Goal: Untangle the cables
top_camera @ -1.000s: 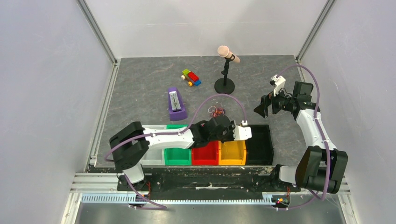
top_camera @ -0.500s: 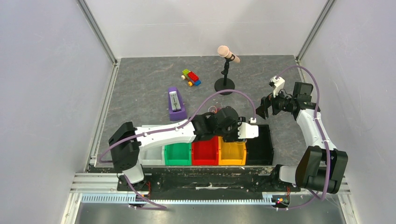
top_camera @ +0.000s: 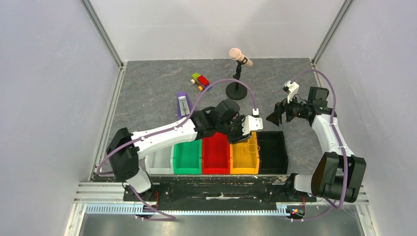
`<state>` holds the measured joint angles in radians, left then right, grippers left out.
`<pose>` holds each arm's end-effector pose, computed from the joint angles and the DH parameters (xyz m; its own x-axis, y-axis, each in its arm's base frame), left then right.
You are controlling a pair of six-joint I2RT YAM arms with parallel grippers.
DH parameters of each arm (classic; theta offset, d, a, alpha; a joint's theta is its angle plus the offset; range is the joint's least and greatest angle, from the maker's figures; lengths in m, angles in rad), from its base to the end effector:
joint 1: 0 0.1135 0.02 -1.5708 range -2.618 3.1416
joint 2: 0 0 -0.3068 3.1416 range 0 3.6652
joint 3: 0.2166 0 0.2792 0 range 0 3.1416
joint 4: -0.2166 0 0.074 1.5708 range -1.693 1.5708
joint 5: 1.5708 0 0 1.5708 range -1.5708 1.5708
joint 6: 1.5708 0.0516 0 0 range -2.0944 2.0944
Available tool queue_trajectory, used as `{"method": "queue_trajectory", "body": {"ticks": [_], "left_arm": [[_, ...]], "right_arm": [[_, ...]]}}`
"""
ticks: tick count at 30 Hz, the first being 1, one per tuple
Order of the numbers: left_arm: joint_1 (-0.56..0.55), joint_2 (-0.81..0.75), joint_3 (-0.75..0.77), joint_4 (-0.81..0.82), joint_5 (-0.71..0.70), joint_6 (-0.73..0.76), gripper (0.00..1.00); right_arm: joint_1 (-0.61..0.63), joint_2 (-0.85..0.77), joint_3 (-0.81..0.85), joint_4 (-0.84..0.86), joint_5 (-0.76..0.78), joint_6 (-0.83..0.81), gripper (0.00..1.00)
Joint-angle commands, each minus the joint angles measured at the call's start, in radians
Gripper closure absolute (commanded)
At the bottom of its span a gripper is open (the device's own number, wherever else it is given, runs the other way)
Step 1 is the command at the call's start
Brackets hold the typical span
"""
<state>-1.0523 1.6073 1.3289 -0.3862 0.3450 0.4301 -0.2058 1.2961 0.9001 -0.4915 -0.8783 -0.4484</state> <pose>0.1862 -0.3616 0.3273 0.1180 0.5849 -0.8024 0.9903 -0.0096 0.1386 0.2812 -0.0181 0.2760 -0.5344 -0.1712 -0.8277 -0.6402 0.7214 0.2642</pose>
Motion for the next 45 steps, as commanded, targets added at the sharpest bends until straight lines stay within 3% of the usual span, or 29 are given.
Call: {"method": "queue_trajectory", "body": {"ticks": [1,4,9,14,19,21,23,30,37,43,45], "left_arm": [[-0.011,0.069,0.017,0.112,0.056,-0.141,0.6],[-0.01,0.109,0.01,0.173,0.056,-0.152,0.68],[-0.008,0.193,0.046,0.175,0.044,-0.117,0.63],[-0.008,0.225,0.033,0.181,0.066,-0.096,0.64],[-0.005,0.251,0.039,0.178,0.057,-0.098,0.79],[-0.005,0.258,0.044,0.151,0.039,-0.077,0.92],[-0.007,0.259,0.048,0.107,-0.001,-0.045,0.98],[-0.017,0.309,0.112,-0.081,-0.182,0.091,0.98],[-0.075,0.412,0.197,-0.104,-0.317,0.106,0.98],[-0.091,0.444,0.163,-0.071,-0.368,0.109,0.98],[-0.089,0.402,0.146,-0.047,-0.35,0.093,0.88]], "right_arm": [[-0.003,-0.027,0.02,-0.006,-0.013,-0.014,0.09],[-0.004,-0.032,0.016,-0.004,-0.003,-0.015,0.09],[-0.008,-0.028,0.019,-0.007,0.015,-0.01,0.1],[-0.014,-0.038,0.01,-0.01,0.022,-0.026,0.09],[-0.02,-0.032,0.001,-0.009,0.022,-0.03,0.1],[-0.023,-0.031,-0.003,-0.008,0.022,-0.033,0.1],[-0.027,-0.033,-0.004,-0.009,0.024,-0.036,0.1],[-0.037,-0.025,-0.001,-0.007,0.015,-0.037,0.1],[-0.042,-0.018,0.002,-0.005,0.02,-0.035,0.1],[-0.054,-0.008,0.015,-0.005,0.021,-0.024,0.09],[-0.056,-0.003,0.016,-0.004,0.014,-0.022,0.09]]}}
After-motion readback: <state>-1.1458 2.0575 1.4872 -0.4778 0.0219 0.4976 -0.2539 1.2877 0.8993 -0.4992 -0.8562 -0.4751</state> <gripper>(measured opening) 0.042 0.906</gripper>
